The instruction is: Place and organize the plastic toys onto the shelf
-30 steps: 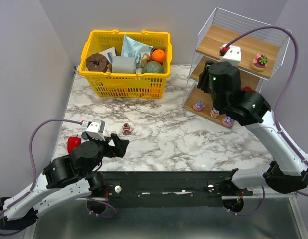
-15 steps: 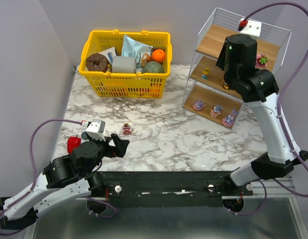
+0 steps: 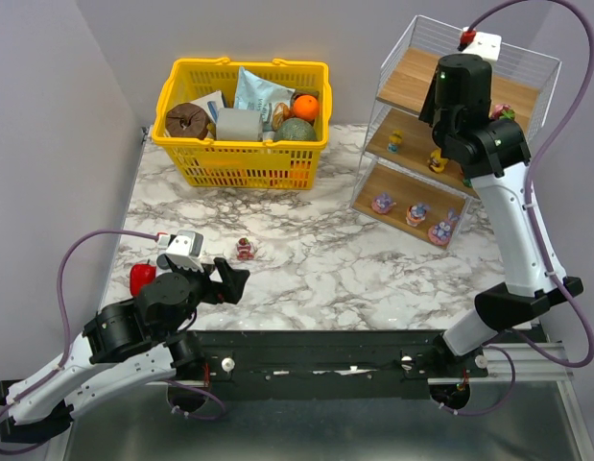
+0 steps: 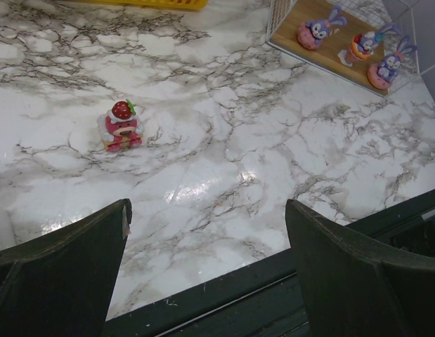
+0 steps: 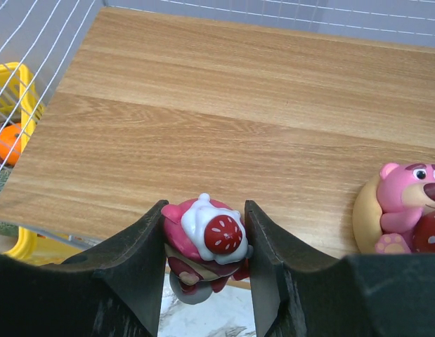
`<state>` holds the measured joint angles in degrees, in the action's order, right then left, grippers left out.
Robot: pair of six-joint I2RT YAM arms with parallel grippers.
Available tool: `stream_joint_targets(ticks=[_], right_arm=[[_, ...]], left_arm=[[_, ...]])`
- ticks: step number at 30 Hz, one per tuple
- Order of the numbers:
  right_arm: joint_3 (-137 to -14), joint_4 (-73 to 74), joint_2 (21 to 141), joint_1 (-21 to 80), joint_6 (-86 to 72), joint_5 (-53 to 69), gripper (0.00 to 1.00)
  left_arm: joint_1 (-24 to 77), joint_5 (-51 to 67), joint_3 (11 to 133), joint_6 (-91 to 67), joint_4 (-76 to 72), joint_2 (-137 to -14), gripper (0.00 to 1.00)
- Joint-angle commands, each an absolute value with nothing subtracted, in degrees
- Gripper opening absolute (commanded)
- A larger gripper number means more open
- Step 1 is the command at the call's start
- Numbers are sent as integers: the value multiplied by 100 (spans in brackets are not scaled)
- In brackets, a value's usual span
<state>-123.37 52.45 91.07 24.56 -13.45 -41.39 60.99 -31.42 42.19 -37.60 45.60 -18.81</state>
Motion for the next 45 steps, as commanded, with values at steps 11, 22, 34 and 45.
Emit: stream_joint_targets(ticks=[11,22,34,45], right_arm=[[-12340,5476,9193,2066,-1248,-3718,11],[-11927,5467,9018,1934,-1362,-3656,32],[-11584,5256,8868,1775,-1310,-3595,45],[-11251,4993,8666,1749,-1134,-3227,68]], left_arm=[[6135,-3296,4184,-3788,4588,-1881,99],[6126,-3296,4192,-3788,4588,-1881,99],[6135,-3296,4184,-3788,4597,-1872,99],[6135,-3313,4192,-3797,4605,-1881,99]])
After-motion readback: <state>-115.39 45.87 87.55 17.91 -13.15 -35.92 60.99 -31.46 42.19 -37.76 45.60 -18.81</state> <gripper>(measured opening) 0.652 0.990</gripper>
